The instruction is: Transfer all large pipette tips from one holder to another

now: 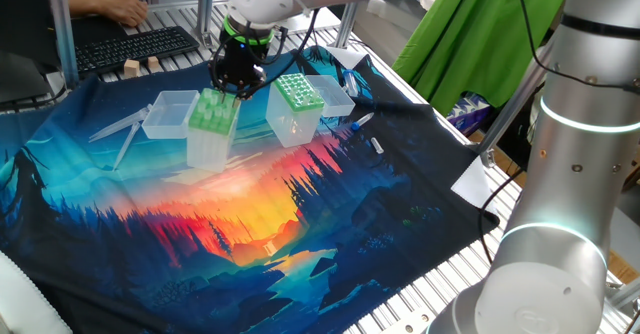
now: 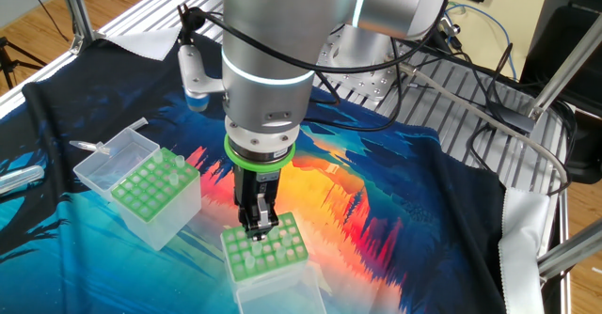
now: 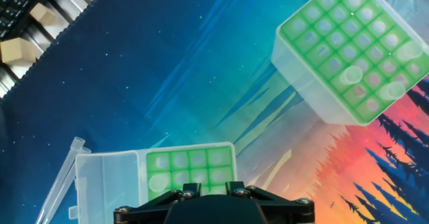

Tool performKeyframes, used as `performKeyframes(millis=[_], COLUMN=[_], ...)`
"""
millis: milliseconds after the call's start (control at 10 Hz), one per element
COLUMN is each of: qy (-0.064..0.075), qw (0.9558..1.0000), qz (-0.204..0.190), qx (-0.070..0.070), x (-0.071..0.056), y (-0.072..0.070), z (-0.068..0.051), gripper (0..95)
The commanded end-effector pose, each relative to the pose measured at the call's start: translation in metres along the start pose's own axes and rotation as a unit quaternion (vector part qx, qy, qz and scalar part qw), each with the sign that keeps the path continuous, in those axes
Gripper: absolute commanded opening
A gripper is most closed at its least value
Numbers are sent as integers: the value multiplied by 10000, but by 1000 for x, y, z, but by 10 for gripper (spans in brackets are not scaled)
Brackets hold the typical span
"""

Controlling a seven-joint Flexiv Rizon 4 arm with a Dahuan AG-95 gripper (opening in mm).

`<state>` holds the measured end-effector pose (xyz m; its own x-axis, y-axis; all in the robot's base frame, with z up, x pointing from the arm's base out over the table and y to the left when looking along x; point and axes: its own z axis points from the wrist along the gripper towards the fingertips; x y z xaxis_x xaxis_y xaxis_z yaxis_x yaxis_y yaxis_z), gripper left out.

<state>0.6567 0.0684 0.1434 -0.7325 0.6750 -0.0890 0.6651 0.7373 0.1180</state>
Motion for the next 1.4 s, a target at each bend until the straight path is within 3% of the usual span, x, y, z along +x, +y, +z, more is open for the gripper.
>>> performKeyframes(millis=[100,700,800,1300,1400], qy=[-22,-30,-43,-13,-11], qw=[10000,9999,9999,9999,9999], qz=[14,12,0,-2,-13], qx=[21,95,125,115,113], x=[-1,-1,-1,0,0], y=[-1,-1,-1,-1,-1], z=[0,0,0,1,1], gripper=[190,190,380,380,190])
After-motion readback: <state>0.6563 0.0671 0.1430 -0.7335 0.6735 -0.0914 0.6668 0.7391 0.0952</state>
